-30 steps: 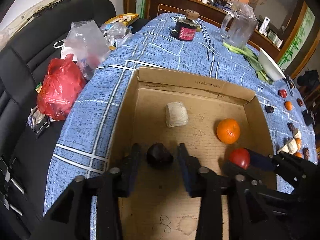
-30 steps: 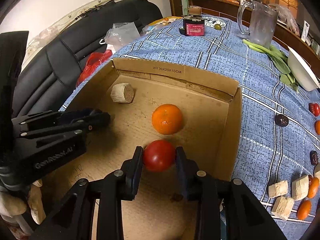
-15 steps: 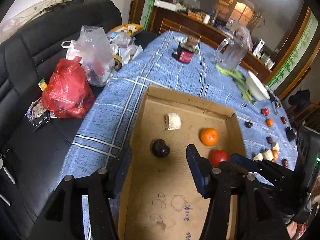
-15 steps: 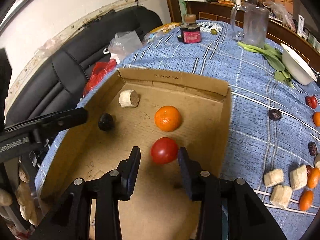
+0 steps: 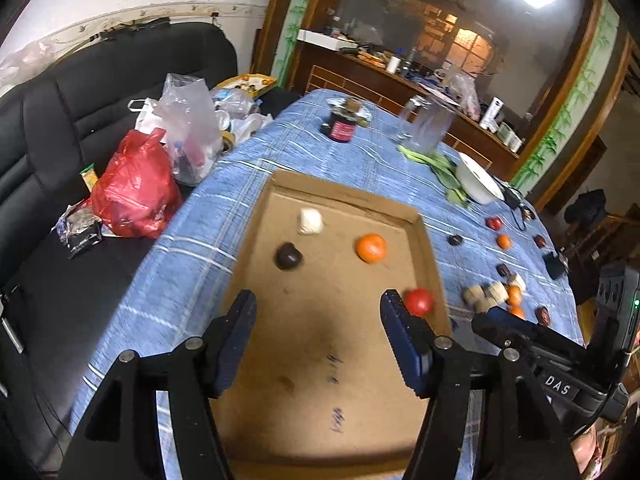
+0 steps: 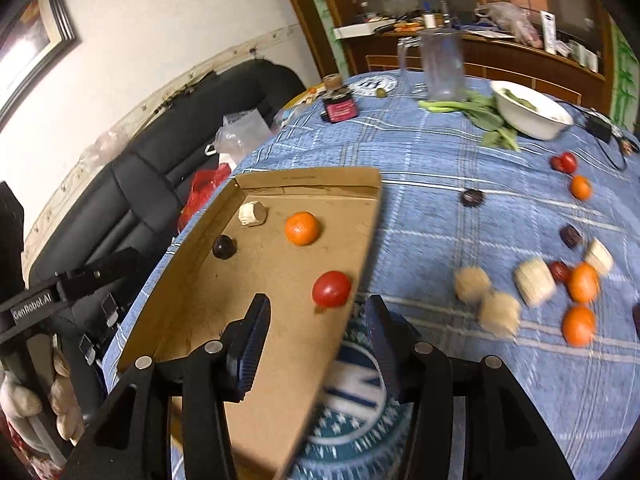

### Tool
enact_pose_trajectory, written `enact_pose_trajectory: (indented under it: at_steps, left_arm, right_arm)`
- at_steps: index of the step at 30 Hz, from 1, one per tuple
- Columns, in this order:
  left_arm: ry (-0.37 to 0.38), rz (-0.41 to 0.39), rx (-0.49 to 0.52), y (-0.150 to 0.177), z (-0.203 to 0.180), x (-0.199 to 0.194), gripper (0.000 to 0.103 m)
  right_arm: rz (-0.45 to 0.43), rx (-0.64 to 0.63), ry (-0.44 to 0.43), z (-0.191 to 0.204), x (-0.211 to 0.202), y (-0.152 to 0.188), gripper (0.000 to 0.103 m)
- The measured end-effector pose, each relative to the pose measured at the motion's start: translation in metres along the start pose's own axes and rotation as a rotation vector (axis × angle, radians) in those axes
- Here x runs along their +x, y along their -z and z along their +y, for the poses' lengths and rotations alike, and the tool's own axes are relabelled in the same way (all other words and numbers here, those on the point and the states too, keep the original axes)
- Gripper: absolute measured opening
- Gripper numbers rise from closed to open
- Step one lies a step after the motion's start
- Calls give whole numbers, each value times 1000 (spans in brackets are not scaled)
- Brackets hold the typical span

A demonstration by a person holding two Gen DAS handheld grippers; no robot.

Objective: Organize fruits
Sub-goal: 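Withdraw both open tools from the box toward the remaining fruit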

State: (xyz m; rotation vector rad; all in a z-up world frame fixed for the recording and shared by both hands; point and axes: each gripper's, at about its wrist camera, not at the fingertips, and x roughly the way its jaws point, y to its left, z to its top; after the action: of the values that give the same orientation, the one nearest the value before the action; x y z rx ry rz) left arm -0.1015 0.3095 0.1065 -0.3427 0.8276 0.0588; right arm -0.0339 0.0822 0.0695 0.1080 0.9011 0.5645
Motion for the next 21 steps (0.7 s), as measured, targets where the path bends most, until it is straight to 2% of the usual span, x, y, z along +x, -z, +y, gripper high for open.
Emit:
enact_pose_trajectory:
  at_steps: [7, 15, 21]
  left_arm:
    - [5, -18, 65, 34, -43, -6, 64]
    - [-95, -62, 236, 72, -96, -5, 64]
    - [-141, -88, 319, 84, -118, -4, 64]
  right_arm:
    - [-78, 109, 2, -25, -41, 31, 54]
    - [-127, 135, 80, -43, -65, 60, 57]
    - [-139, 185, 108, -63, -74, 73, 57]
